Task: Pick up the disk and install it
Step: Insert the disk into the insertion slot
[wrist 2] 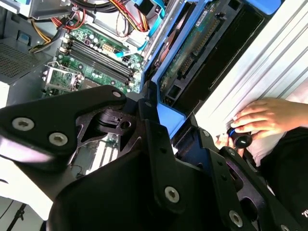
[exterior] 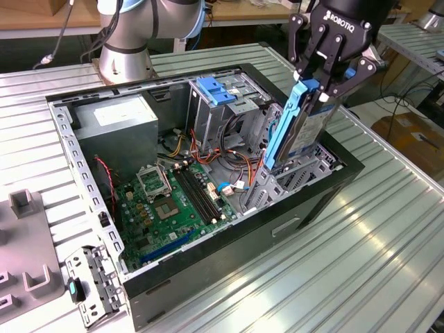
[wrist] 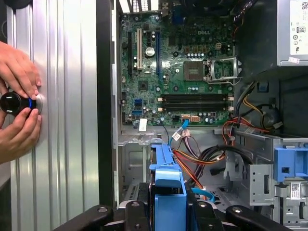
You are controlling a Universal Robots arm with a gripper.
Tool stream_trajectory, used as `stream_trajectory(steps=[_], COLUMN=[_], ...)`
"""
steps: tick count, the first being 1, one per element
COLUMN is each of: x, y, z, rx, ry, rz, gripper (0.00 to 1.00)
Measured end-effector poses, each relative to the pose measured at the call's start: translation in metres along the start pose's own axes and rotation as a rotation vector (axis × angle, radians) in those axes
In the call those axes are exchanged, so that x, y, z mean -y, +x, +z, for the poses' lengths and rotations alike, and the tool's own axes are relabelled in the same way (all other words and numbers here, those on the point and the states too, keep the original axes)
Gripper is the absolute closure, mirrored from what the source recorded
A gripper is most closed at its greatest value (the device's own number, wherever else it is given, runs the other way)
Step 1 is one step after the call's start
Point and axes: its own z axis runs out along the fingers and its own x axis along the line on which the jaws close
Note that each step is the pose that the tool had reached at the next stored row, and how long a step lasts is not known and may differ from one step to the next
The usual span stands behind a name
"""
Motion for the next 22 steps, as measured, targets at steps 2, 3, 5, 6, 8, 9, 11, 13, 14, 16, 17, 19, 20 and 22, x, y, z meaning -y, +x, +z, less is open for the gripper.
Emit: stream_trajectory(steps=[2,3,5,6,8,9,11,13,14,16,17,19,20,22], x=[0.0000,0.0000,0.0004,0.0006,0.0012,0.0014,0.0016,0.0020,0.0021,0.0023,0.0023,0.0025,0.0027,0.0027], y=[0.0013,0.0015,0.0015,0.0015,0.0014,0.0014,0.0013,0.0013,0.0013,0.0013,0.0013,0.0012,0.0012,0.0011], z=[0.0019,0.0027,0.0040,0.0047,0.0061,0.0068,0.0078,0.0088,0.0092,0.0100,0.0104,0.0116,0.0121,0.0134], rx=[0.0000,0.0000,-0.0004,-0.0004,-0.0002,-0.0001,-0.0002,-0.0001,-0.0002,-0.0003,-0.0004,0.0000,-0.0002,-0.0002], ry=[0.0000,0.0000,0.0000,0.0000,0.0000,0.0000,0.0000,0.0000,0.0000,-0.0010,-0.0014,-0.0021,-0.0025,-0.0043], rz=[0.000,0.000,0.000,0.000,0.000,0.000,0.000,0.000,0.000,0.000,0.000,0.000,0.000,0.000], gripper=[0.64,0.64,0.64,0.64,0.64,0.64,0.64,0.64,0.64,0.64,0.64,0.64,0.64,0.64])
